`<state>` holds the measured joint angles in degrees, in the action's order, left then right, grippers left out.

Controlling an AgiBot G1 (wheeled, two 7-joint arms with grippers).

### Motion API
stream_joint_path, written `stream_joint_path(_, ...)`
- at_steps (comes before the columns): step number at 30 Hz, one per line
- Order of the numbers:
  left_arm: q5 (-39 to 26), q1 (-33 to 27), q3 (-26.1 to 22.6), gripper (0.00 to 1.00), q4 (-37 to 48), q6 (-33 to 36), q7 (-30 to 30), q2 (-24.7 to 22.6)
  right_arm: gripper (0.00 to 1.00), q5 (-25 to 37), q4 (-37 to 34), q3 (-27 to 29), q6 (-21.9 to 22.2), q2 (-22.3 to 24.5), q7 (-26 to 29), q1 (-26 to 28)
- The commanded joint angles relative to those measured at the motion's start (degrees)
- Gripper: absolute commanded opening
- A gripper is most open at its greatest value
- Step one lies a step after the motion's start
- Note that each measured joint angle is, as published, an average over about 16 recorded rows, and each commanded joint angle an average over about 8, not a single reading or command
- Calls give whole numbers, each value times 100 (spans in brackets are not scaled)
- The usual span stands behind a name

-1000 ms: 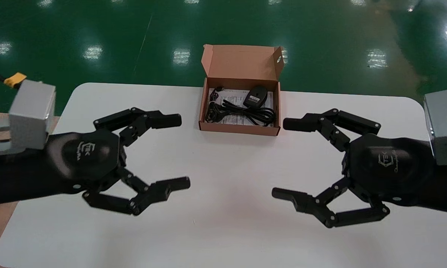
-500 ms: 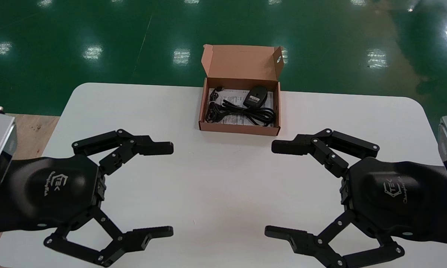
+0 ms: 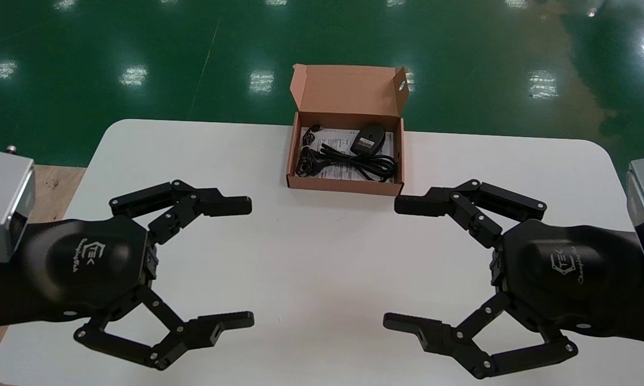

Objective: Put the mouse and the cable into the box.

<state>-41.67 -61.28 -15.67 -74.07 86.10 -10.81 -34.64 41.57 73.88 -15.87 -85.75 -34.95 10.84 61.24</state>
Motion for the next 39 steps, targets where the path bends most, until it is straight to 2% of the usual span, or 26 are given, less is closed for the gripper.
stream_joint_path(1, -4, -5, -7, 100, 10, -7, 1, -7, 100, 9, -11, -5, 2, -1, -5, 9)
stream_joint_path(39, -18, -27, -34, 100, 50, -41, 7, -36, 100, 42, -52, -24, 10, -8, -23, 47)
